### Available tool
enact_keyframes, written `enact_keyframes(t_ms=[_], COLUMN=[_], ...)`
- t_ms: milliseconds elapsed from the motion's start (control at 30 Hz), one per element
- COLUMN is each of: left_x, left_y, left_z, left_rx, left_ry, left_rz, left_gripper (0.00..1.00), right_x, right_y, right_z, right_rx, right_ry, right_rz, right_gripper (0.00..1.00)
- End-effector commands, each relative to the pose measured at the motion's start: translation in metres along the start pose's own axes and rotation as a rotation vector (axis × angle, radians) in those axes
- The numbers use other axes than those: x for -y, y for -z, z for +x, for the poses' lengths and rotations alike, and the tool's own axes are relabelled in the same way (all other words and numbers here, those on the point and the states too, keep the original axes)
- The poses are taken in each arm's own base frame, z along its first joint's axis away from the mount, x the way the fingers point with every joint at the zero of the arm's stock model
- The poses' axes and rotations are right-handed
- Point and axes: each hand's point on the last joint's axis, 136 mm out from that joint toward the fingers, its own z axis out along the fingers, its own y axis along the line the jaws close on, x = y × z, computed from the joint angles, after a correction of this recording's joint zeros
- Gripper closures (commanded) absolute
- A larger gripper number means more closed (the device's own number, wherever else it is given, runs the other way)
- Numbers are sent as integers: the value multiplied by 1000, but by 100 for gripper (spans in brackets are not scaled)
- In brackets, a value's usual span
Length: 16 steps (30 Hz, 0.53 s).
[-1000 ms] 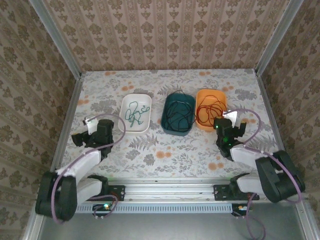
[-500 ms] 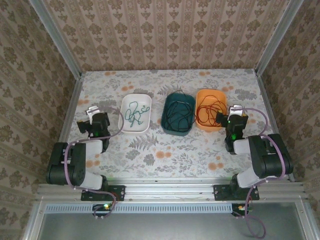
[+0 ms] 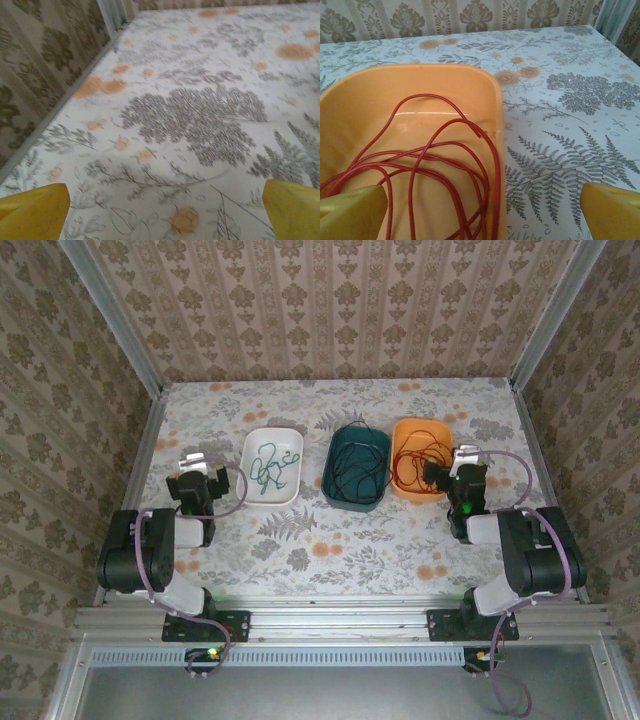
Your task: Untangle the cables
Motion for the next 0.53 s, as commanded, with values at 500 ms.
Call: enact_keyframes(t_ms=[500], left_x=[8], left_y=[1], left_z=[-17], left_rx=[76], left_ry=[-14], left_rz=[61], left_gripper=[0], right_x=[-7], right_y=[-3], right_z=[-2], right_rx=[-8], right_ry=[17], right_rz=[-32], right_gripper=[0])
